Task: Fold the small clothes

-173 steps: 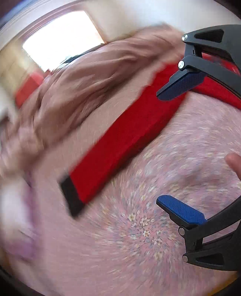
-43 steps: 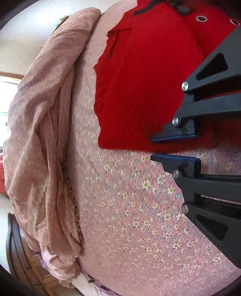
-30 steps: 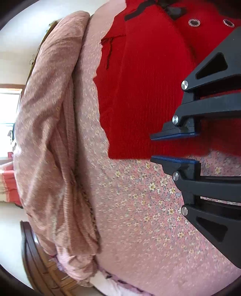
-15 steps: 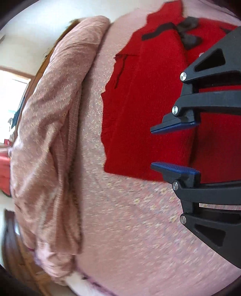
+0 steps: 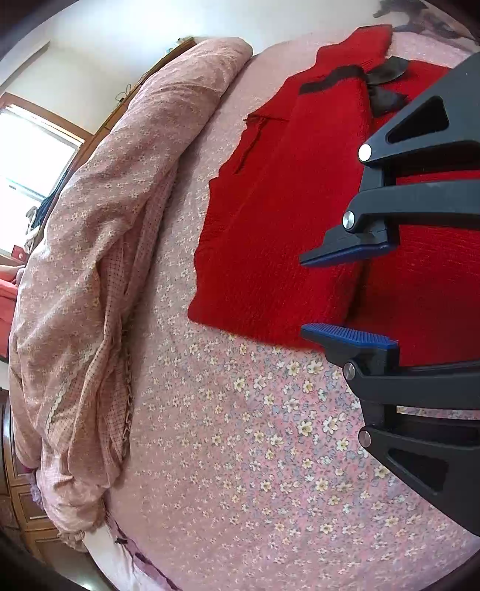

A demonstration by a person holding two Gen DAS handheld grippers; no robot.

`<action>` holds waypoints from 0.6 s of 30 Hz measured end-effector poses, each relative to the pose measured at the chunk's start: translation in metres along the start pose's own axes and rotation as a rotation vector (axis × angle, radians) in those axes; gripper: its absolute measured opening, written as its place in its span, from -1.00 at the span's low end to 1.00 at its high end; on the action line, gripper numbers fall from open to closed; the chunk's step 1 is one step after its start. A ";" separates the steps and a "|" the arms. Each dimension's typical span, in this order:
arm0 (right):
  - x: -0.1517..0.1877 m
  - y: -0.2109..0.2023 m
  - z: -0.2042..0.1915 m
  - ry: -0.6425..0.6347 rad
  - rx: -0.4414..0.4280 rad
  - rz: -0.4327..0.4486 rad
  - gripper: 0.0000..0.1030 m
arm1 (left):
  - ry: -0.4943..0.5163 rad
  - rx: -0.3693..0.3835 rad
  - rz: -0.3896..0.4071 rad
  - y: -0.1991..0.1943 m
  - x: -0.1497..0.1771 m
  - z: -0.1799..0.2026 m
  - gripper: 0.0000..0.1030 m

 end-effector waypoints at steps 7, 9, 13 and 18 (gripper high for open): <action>-0.014 0.015 -0.009 -0.047 0.002 -0.007 -0.24 | 0.030 -0.023 0.002 0.004 -0.005 0.001 -0.51; -0.011 0.015 -0.016 -0.039 0.054 -0.012 -0.78 | 0.035 -0.037 0.019 0.003 -0.005 -0.002 -0.51; 0.000 0.013 -0.070 -0.145 0.106 0.082 -0.79 | 0.037 -0.036 0.023 -0.002 -0.007 -0.008 -0.51; 0.058 0.034 -0.223 -0.441 0.024 0.103 -0.78 | 0.080 0.010 0.068 -0.014 -0.010 -0.005 -0.51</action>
Point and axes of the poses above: each gripper's, at about its wrist camera, not at the fingertips, and y roughly the way its jaws point, z to its right, x to its underside, the point moved 1 cm from there along y, roughly the way its jaws point, and after that the axes turned 13 degrees about -z, right-handed, at the moved point
